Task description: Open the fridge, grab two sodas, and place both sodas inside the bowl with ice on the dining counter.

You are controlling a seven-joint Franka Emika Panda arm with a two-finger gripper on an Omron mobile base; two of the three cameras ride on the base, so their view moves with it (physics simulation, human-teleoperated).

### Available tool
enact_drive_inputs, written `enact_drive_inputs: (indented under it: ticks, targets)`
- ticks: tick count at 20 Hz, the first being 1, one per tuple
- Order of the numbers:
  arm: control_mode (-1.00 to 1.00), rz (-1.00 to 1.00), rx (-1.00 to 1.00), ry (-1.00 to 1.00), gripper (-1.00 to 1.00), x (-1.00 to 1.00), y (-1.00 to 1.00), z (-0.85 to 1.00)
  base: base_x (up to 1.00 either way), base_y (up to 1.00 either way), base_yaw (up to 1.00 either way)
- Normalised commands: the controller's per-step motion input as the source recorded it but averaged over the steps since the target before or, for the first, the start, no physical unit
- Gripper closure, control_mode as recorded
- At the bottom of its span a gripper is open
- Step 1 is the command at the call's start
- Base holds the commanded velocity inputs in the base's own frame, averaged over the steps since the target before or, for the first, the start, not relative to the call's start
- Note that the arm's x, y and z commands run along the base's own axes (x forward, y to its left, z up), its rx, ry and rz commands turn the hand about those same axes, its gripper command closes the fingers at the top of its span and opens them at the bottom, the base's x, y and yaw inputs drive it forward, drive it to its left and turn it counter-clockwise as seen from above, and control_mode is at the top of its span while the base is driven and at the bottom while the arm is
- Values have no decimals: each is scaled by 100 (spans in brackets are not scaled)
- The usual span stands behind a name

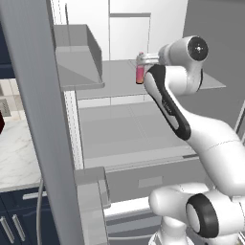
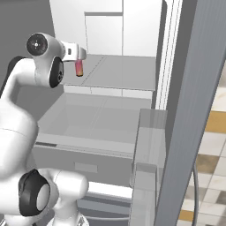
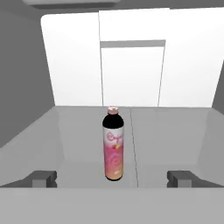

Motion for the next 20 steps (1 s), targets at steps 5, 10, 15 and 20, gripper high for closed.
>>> enact_drive_inputs:
  ticks: [5,10,15,20]
  targets:
    - [-100,0,2,8,-100,59,0,0,0,0,0]
    - [-100,0,0,4,-100,40,0,-6,0,0,0]
    - [-100,0,0,4,-100,28,0,-29,0,0,0]
    - [-100,0,0,4,-100,20,3,-24,0,0,0]
